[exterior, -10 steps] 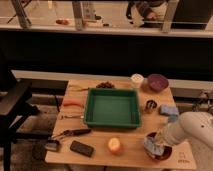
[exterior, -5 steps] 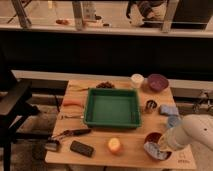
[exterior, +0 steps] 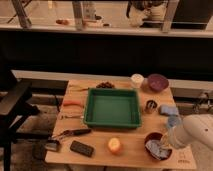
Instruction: Wipe red bowl with towel
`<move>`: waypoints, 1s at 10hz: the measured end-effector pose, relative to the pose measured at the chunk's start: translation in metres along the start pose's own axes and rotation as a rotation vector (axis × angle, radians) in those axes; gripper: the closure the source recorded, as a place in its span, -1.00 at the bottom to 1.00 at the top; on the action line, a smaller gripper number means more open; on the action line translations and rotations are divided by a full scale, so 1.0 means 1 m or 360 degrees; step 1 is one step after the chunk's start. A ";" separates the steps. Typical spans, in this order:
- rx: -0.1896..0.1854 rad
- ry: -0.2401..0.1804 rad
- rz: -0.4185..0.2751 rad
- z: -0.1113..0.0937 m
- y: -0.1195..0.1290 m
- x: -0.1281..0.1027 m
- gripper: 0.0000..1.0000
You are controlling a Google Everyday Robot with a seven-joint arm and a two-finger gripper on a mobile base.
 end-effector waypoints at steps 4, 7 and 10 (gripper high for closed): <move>0.0072 0.0081 -0.0052 0.001 -0.022 0.006 1.00; 0.0088 0.0079 -0.0073 0.004 -0.025 -0.003 1.00; 0.0074 0.0044 -0.0088 0.004 -0.014 -0.023 1.00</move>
